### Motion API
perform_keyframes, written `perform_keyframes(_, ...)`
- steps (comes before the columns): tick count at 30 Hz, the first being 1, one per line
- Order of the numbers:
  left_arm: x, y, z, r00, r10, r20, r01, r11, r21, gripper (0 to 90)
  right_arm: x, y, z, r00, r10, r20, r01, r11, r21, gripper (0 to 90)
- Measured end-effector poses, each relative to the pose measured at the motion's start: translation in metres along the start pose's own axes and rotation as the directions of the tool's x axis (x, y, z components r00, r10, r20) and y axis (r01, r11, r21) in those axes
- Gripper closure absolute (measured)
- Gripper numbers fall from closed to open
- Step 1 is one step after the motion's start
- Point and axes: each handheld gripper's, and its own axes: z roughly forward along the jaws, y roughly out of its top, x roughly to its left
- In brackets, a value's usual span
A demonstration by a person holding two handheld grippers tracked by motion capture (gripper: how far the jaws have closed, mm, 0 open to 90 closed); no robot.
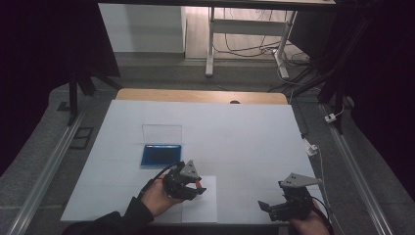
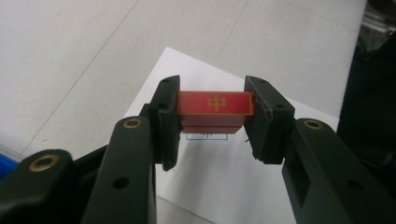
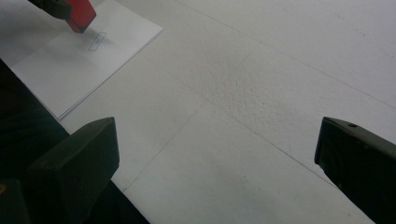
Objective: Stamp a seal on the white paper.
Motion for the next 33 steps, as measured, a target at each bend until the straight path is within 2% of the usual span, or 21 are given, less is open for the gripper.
perform_keyframes(12, 0.011, -0.003, -0.014, 0.9989, -0.046, -0.013, 0.045, 0.9979, -0.047, 58.2, 0.000, 0.000, 0.000, 1.0000, -0.003, 0.002, 0.003, 1.000, -0.003, 0.2)
perform_keyframes(20, 0.017, -0.005, -0.020, 0.9977, -0.060, -0.031, 0.058, 0.9966, -0.059, 58.2, -0.001, 0.000, 0.000, 1.0000, -0.002, 0.002, 0.002, 1.000, -0.002, 0.2)
perform_keyframes(33, 0.030, -0.011, -0.033, 0.9926, -0.106, -0.059, 0.101, 0.9917, -0.079, 58.1, -0.001, 0.000, 0.000, 1.0000, -0.001, 0.001, 0.001, 1.000, -0.003, 0.2)
